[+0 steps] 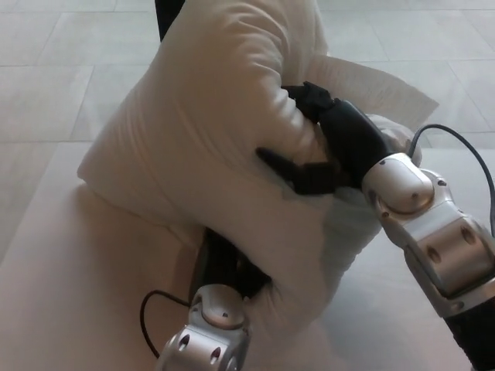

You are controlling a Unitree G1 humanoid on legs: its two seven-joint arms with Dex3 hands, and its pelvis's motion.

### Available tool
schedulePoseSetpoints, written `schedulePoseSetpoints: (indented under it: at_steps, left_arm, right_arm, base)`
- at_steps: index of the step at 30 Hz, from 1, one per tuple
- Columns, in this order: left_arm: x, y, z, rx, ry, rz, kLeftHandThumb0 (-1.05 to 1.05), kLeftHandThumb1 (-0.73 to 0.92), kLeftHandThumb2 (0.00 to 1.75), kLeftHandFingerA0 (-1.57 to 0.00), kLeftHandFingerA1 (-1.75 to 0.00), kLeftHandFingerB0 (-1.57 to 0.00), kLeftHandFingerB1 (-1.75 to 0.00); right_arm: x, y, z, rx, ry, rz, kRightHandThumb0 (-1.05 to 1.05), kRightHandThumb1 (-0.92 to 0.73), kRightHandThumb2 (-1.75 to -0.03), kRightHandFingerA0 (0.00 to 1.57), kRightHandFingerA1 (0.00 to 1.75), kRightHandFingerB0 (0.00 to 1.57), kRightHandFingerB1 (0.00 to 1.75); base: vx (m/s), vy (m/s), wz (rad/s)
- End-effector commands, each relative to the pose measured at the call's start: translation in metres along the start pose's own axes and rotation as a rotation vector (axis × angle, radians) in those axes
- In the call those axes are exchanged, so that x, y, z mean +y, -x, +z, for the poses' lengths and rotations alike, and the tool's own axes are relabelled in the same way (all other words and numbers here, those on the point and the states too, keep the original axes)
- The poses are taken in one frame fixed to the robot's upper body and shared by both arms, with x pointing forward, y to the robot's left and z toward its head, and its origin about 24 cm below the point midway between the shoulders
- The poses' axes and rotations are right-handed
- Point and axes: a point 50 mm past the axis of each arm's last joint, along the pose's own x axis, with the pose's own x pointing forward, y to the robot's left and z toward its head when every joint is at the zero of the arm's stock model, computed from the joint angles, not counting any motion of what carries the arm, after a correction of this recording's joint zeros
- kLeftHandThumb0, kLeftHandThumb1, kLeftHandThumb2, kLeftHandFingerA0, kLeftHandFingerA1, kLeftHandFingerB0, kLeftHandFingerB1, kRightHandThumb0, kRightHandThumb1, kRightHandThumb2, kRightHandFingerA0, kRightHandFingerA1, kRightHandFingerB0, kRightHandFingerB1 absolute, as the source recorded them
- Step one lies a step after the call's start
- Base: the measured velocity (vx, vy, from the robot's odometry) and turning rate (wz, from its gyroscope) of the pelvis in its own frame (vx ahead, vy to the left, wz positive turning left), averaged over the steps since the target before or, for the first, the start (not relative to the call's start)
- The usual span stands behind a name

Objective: The robot uses its left hand to press on the left side of the pillow kept in the middle of the desk and uses its right hand to lift up and the right side of the pillow and turn it over

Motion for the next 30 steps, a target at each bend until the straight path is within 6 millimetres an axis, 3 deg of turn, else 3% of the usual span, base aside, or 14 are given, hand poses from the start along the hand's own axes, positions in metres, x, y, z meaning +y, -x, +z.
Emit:
schedulePoseSetpoints:
  at_steps: [1, 3, 5, 10, 11, 13, 15, 20, 21, 24, 26, 27, 28, 30]
  left_arm:
    - [-0.127, 0.056, -0.011, 0.149, 0.263, -0.47, -0.97, 0.62, 1.03, 0.0, -0.48, 0.0, -0.09]
    - [-0.13, 0.06, -0.015, 0.159, 0.294, -0.475, -0.97, 0.63, 1.02, 0.0, -0.42, 0.0, -0.07]
    - [-0.134, 0.063, -0.02, 0.183, 0.32, -0.501, -0.76, 0.65, 0.93, -0.02, -0.54, 0.0, 0.0]
    - [-0.136, 0.064, -0.028, 0.22, 0.318, -0.489, -0.76, 0.83, 0.65, -0.03, -0.53, 0.0, 0.0]
    - [-0.136, 0.064, -0.03, 0.232, 0.338, -0.477, -0.75, 0.82, 0.65, -0.01, -0.56, 0.0, 0.0]
    - [-0.136, 0.063, -0.032, 0.24, 0.354, -0.469, -0.77, 0.83, 0.65, -0.04, -0.55, 0.0, 0.0]
    - [-0.138, 0.062, -0.033, 0.235, 0.348, -0.456, -0.78, 0.64, 0.93, -0.05, -0.51, 0.0, 0.0]
    - [-0.14, 0.064, -0.04, 0.242, 0.353, -0.466, -0.79, 0.86, 0.66, -0.06, -0.59, 0.0, 0.0]
    - [-0.143, 0.066, -0.05, 0.278, 0.376, -0.468, -0.98, 0.71, 1.05, -0.11, -0.57, 0.0, -0.07]
    - [-0.143, 0.072, -0.068, 0.333, 0.436, -0.455, -0.95, 0.68, 1.03, -0.08, -0.51, 0.0, -0.1]
    - [-0.145, 0.074, -0.076, 0.355, 0.457, -0.447, -0.96, 0.66, 1.05, -0.08, -0.5, 0.0, -0.13]
    - [-0.146, 0.075, -0.077, 0.356, 0.457, -0.452, -0.85, 0.83, 0.64, 0.0, -0.59, 0.0, 0.0]
    - [-0.147, 0.077, -0.079, 0.362, 0.467, -0.462, -1.03, 0.7, 1.06, -0.06, -0.27, 0.0, -0.08]
    - [-0.148, 0.078, -0.078, 0.369, 0.479, -0.462, -0.98, 0.68, 1.06, -0.06, -0.34, 0.0, -0.13]
  right_arm:
    - [0.167, 0.031, -0.045, 0.235, 0.176, 0.751, -0.79, -0.33, -0.72, 0.96, 1.52, 0.18, 0.51]
    - [0.176, 0.034, -0.045, 0.23, 0.179, 0.768, -0.77, -0.41, -0.57, 0.86, 1.53, 0.21, 0.48]
    - [0.187, 0.039, -0.048, 0.221, 0.17, 0.815, -0.75, -0.32, -0.74, 0.76, 1.16, 0.18, 0.54]
    - [0.2, 0.047, -0.051, 0.225, 0.214, 0.845, -0.8, -0.41, -0.54, 0.67, 1.26, 0.22, 0.55]
    - [0.201, 0.049, -0.051, 0.199, 0.242, 0.857, -0.82, -0.44, -0.54, 0.17, 1.02, 0.22, 0.59]
    - [0.203, 0.05, -0.052, 0.185, 0.28, 0.865, -0.82, -0.43, -0.54, 0.09, 0.82, 0.2, 0.58]
    - [0.206, 0.051, -0.055, 0.159, 0.364, 0.87, -0.75, -0.35, -0.8, 0.1, 0.63, 0.2, 0.59]
    - [0.209, 0.055, -0.059, 0.137, 0.455, 0.865, -0.74, -0.46, -0.55, 0.11, 0.67, 0.29, 0.53]
    - [0.214, 0.061, -0.064, 0.126, 0.514, 0.854, -0.68, -0.47, -0.55, 0.15, 0.73, 0.32, 0.51]
    - [0.23, 0.072, -0.068, 0.123, 0.546, 0.884, -0.71, -0.39, -0.79, 0.19, 0.66, 0.33, 0.56]
    - [0.237, 0.077, -0.071, 0.1, 0.585, 0.899, -0.72, -0.5, -0.56, 0.14, 0.78, 0.35, 0.53]
    - [0.238, 0.078, -0.072, 0.102, 0.587, 0.908, -0.73, -0.5, -0.56, 0.15, 0.82, 0.35, 0.54]
    - [0.239, 0.08, -0.073, 0.106, 0.586, 0.919, -0.73, -0.5, -0.55, 0.16, 0.77, 0.34, 0.54]
    - [0.24, 0.081, -0.075, 0.101, 0.588, 0.919, -0.74, -0.5, -0.56, 0.14, 0.81, 0.34, 0.54]
  base:
    - [0.0, 0.0, 0.0]
    - [0.0, 0.0, 0.0]
    - [0.0, 0.0, 0.0]
    - [0.0, 0.0, 0.0]
    - [0.0, 0.0, 0.0]
    - [0.0, 0.0, 0.0]
    - [0.0, 0.0, 0.0]
    - [0.0, 0.0, 0.0]
    - [0.0, 0.0, 0.0]
    - [0.0, 0.0, 0.0]
    - [0.0, 0.0, 0.0]
    - [0.0, 0.0, 0.0]
    - [0.0, 0.0, 0.0]
    - [0.0, 0.0, 0.0]
